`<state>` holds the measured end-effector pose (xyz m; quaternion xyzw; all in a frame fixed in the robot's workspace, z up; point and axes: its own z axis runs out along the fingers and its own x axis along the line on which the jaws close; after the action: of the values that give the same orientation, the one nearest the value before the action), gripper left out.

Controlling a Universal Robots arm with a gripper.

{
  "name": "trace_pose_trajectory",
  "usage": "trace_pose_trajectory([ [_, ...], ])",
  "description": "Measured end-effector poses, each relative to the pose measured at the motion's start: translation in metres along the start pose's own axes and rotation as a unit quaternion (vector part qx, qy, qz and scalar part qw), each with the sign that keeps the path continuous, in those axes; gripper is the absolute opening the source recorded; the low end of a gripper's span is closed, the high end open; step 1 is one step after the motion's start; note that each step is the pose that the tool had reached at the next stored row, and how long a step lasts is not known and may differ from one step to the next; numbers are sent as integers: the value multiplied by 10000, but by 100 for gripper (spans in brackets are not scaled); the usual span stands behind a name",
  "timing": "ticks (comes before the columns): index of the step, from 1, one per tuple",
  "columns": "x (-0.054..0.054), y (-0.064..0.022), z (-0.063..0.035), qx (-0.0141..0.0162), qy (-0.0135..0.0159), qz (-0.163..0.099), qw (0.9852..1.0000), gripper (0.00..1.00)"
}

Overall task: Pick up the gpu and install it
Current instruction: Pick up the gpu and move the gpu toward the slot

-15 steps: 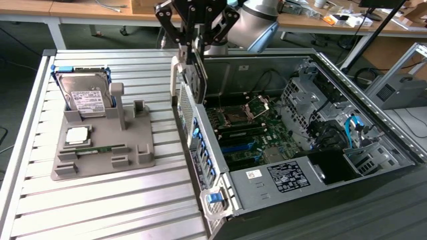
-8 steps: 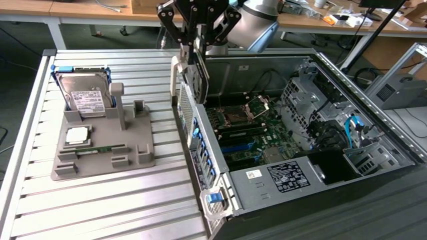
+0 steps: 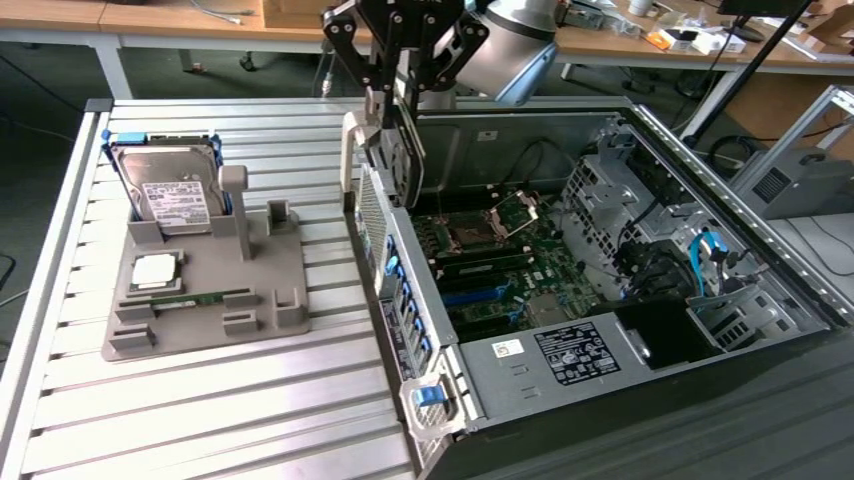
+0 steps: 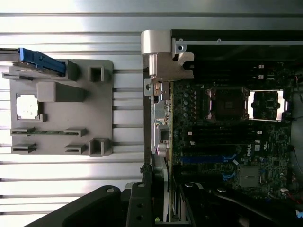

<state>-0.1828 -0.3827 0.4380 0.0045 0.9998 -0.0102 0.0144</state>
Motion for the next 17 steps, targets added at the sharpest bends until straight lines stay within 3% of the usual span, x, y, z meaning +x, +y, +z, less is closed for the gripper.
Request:
trace_pose_trajectory([
  [17, -120, -4, 6, 0, -1, 0, 10000, 27],
])
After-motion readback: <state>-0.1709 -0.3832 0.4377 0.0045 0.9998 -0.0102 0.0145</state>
